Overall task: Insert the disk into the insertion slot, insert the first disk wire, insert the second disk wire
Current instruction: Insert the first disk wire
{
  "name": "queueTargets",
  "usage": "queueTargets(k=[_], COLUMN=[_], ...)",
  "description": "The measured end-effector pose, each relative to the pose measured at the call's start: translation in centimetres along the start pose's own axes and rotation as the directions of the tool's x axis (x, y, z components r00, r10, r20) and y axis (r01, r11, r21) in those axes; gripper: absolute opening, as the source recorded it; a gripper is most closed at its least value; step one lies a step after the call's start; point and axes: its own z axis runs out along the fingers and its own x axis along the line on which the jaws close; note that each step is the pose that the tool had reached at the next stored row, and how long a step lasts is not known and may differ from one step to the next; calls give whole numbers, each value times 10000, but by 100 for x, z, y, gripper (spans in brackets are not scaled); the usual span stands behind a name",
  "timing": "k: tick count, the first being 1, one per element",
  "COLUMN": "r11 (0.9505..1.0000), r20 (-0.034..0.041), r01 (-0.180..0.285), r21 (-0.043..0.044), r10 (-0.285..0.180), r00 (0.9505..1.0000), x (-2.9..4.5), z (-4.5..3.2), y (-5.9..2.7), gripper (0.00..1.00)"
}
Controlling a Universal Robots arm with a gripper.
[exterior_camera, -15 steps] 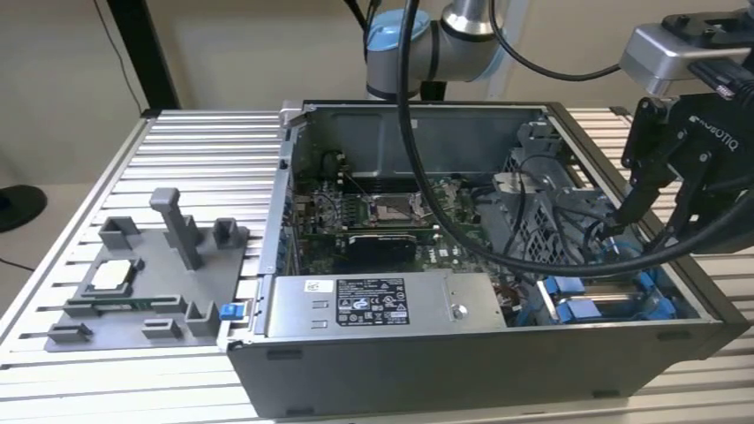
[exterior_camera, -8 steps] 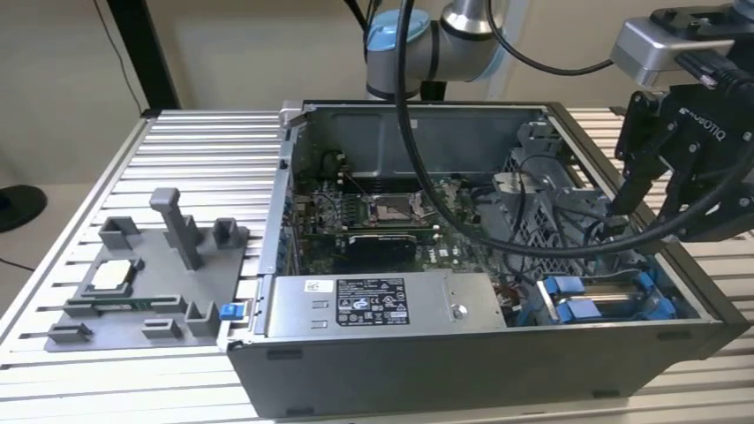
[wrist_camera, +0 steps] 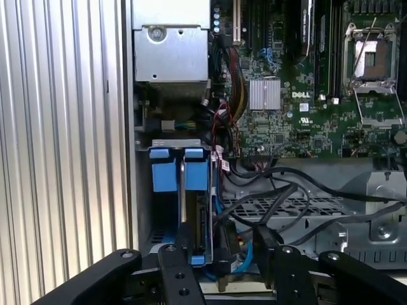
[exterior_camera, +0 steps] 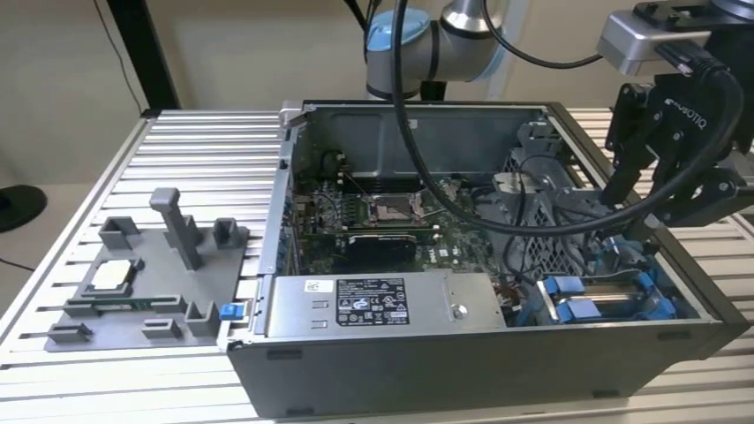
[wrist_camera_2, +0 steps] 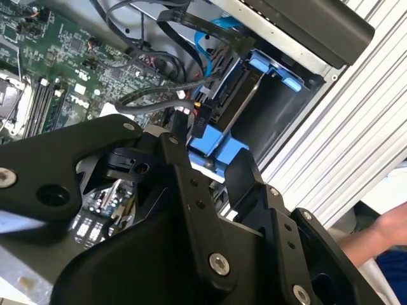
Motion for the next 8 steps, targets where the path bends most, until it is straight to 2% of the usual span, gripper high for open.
queueTargets(k=[5, 8], r11=[9998, 9988], r20=[-66, -71], r01=[199, 479], r21=[48, 83], r10=[-199, -478], r00=[9998, 9988], x=[-15, -19], z=[57, 82], y=[1, 1], gripper=[100, 100])
